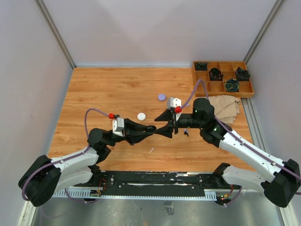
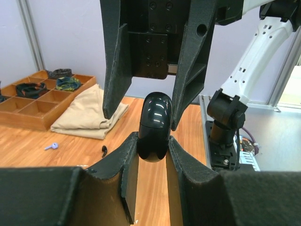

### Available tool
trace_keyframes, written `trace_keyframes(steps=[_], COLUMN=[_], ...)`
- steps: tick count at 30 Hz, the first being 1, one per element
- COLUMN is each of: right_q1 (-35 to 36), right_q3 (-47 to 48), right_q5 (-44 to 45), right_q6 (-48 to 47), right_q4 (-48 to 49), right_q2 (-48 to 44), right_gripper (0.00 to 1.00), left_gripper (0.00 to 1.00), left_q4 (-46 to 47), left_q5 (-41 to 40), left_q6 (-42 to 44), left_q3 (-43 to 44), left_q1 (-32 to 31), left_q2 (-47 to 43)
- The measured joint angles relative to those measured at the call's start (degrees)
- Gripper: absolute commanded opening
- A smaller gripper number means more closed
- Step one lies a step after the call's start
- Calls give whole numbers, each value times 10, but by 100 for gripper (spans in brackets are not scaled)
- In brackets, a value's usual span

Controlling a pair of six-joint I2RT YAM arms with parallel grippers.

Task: Insert the wireless bluetooth earbuds into the charging case
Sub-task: Open the charging case.

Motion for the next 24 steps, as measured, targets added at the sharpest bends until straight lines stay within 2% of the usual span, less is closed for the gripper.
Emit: trace_keyframes(steps=[11, 24], right_q1=[1, 1], right_q3=[0, 16], right_q5=[39, 70], right_q6=[-1, 2], right_q4=[-9, -32], right_q2=[-21, -22], right_gripper=[57, 62], left_gripper=[0, 0], left_q4=[-70, -92], left_q5=[29, 25], left_q6=[64, 90], left_q3=[0, -2], left_q1=[0, 0], left_q2=[-16, -19])
